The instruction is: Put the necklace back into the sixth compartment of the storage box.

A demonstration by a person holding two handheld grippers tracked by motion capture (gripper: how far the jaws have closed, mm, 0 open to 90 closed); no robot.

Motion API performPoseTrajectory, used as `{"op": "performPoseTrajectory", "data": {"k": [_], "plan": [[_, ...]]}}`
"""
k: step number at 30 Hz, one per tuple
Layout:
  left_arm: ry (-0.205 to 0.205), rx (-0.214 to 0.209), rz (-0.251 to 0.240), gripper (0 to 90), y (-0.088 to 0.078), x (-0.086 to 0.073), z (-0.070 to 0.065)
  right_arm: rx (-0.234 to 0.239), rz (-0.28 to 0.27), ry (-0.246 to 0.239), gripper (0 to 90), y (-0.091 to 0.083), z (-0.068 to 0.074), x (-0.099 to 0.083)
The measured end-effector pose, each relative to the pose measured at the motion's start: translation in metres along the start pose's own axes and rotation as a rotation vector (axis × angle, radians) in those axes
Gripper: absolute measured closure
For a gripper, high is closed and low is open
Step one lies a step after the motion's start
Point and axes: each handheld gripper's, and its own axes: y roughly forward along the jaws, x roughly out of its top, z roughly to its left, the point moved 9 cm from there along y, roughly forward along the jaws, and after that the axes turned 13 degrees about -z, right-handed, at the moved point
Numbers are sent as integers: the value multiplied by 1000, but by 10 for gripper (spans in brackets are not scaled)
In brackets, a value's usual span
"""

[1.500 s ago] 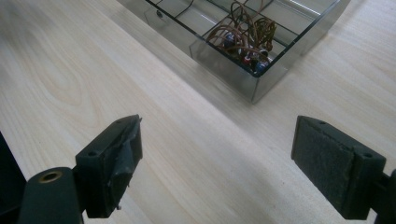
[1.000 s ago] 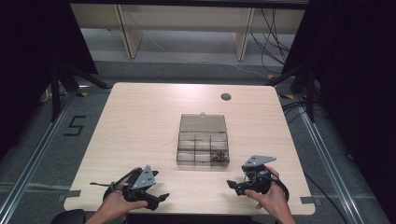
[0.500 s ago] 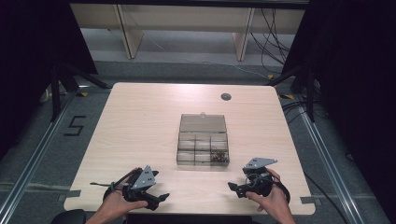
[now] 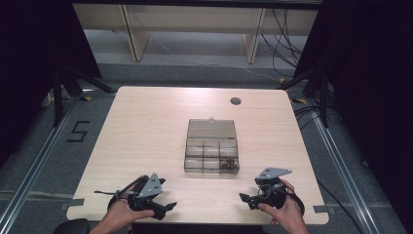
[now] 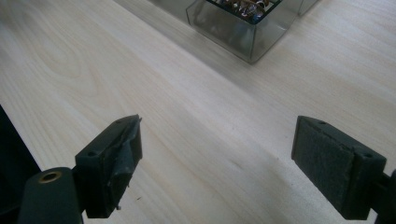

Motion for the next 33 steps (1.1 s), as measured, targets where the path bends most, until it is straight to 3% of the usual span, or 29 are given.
{"op": "performPoseTrajectory", "data": {"k": [2, 4, 6, 10, 11, 12, 13, 14, 15, 17, 18, 22, 24, 25, 26, 27, 31, 33], "plan": [[-1, 1, 0, 152, 0, 0, 0, -3, -23, 6, 171, 2, 0, 0], [-1, 1, -1, 152, 0, 0, 0, -1, -7, -9, 171, 0, 0, -2], [0, 0, 0, 152, 0, 0, 0, -2, -24, 9, 170, 1, 3, -2], [-2, -4, 0, 152, 0, 0, -1, -1, 6, 5, 167, -3, 3, -6], [-2, -3, -1, 152, 0, 0, -1, -7, -40, 14, 167, 2, 3, -5], [-2, -3, 0, 152, 1, 0, -1, 11, -30, -6, 167, 0, 3, -5], [-3, -4, 0, 152, 1, 0, -1, -1, -1, -1, 167, -3, 4, -7], [-4, -5, 1, 152, 1, -1, -1, -7, 8, 43, 167, -4, 7, -9], [-5, -5, 1, 152, 1, -1, -1, -2, -7, 1, 167, -3, 4, -8], [-3, -4, 1, 152, 1, -1, -1, -9, -21, 20, 167, -2, 6, -8], [-4, -4, 0, 152, 1, -1, -1, -11, -4, 0, 167, -5, 5, -10], [-5, -6, 4, 152, 1, -1, -2, -4, -10, -1, 167, -5, 7, -11], [27, -5, 9, 152, 1, -1, 1, -8, -21, 14, 167, -3, 9, -12], [26, -10, 9, 152, 1, -1, 0, -10, -1, -3, 167, -6, 9, -14], [-2, -9, 11, 152, 1, -2, -2, -12, 4, 7, 167, -6, 10, -14], [1, -8, 15, 152, 1, -2, -1, -16, -23, -5, 167, -4, 9, -14], [5, 1, 9, 152, 1, -1, -1, -11, -5, -13, 166, -7, 10, -16], [4, 0, 8, 152, 1, -1, -1, -16, 10, 6, 167, -9, 11, -17]]}}
